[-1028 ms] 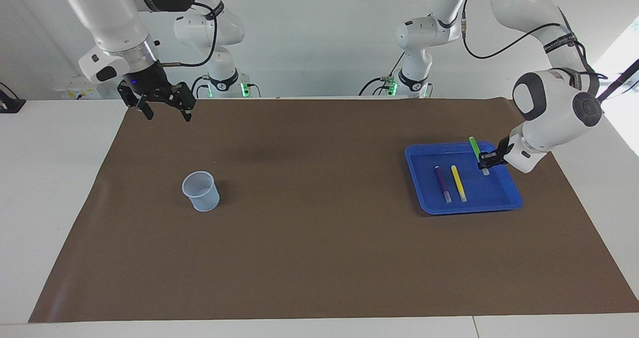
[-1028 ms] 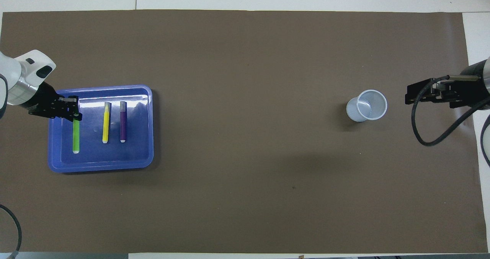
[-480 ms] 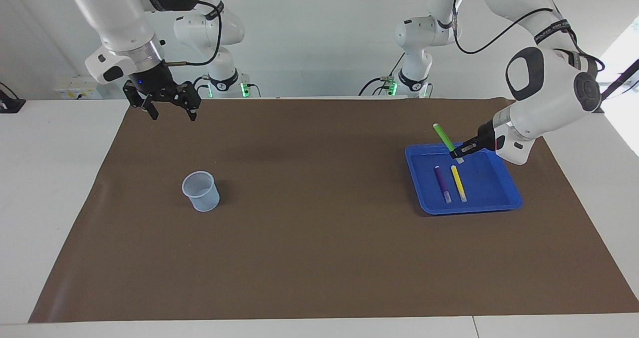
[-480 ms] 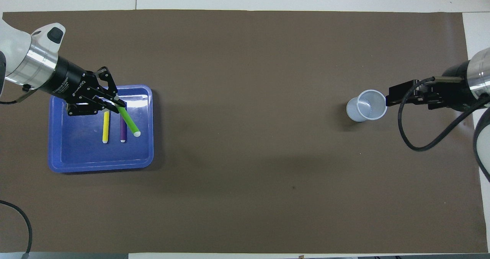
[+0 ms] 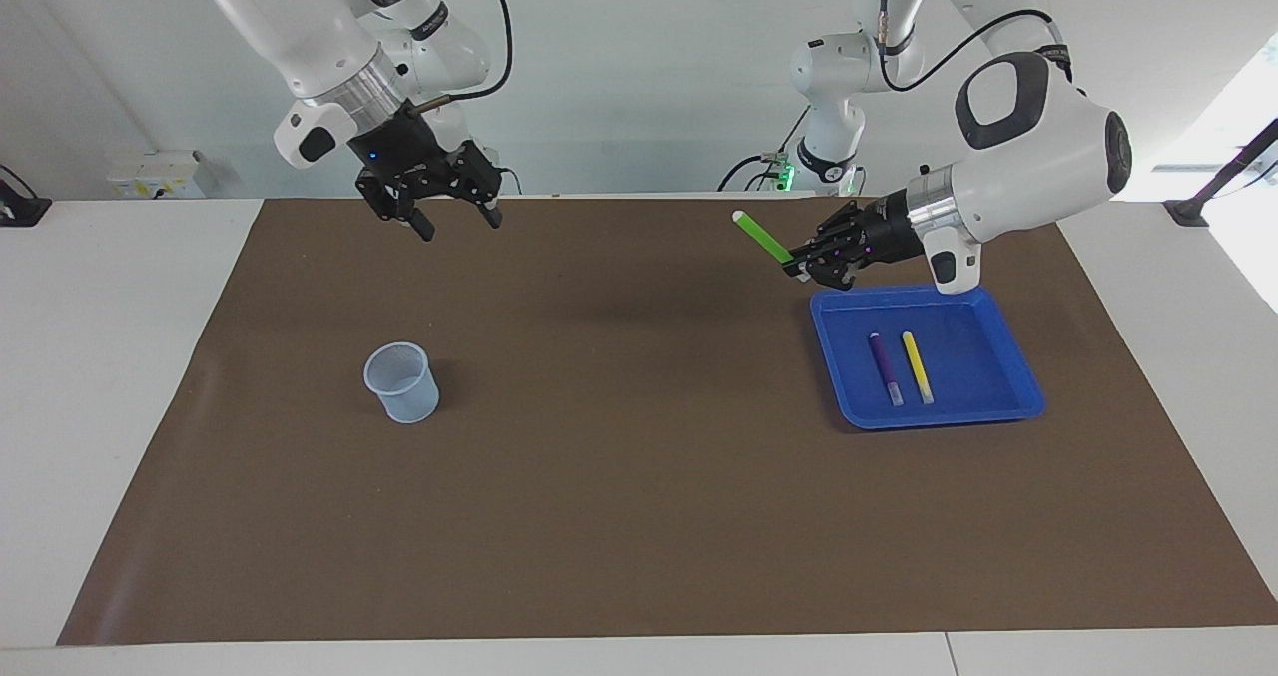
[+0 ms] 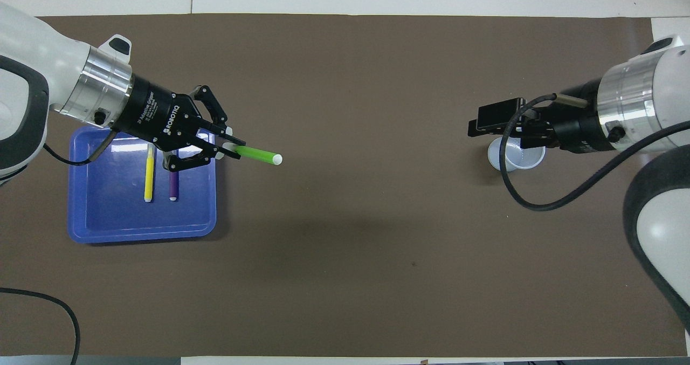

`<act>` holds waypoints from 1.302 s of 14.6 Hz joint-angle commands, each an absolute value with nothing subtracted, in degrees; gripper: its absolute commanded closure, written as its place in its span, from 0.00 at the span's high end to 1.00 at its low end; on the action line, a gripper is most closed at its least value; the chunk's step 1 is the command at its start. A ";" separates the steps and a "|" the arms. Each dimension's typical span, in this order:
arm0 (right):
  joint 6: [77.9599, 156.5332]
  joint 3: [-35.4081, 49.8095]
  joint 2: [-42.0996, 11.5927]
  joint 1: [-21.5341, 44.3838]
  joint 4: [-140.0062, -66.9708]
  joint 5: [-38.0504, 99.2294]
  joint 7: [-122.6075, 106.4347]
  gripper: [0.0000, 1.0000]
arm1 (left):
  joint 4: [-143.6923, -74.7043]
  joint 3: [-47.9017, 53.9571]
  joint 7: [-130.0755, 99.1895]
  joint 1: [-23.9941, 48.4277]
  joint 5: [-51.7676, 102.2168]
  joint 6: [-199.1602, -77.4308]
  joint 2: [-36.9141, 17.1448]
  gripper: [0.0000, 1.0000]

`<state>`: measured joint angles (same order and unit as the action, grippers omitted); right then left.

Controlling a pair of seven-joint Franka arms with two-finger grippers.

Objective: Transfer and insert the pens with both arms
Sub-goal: 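Lift the green pen with the left gripper while the right gripper approaches, then close the right gripper on the green pen's free end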

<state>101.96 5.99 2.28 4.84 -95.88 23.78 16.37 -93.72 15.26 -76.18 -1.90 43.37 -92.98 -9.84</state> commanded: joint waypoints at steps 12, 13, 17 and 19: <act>117.42 5.98 0.71 17.74 -98.44 34.63 24.25 1.00 | -116.19 15.12 -81.21 11.16 70.30 -118.02 1.93 0.00; 117.51 5.98 0.70 18.10 -98.87 34.54 24.26 1.00 | -117.06 15.12 -81.30 12.29 71.79 -120.21 2.19 0.00; 114.45 5.89 1.05 18.11 -99.23 33.23 24.08 1.00 | -117.60 15.12 -81.21 13.62 73.65 -121.99 2.64 0.00; 112.60 5.89 0.97 17.84 -98.70 31.48 23.99 1.00 | -117.77 15.12 -81.21 13.54 73.83 -121.99 2.64 0.00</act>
<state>114.18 5.96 0.22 18.17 -98.34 32.92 23.65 -115.58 15.80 -80.67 12.70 72.29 -120.68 0.64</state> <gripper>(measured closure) 0.000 0.833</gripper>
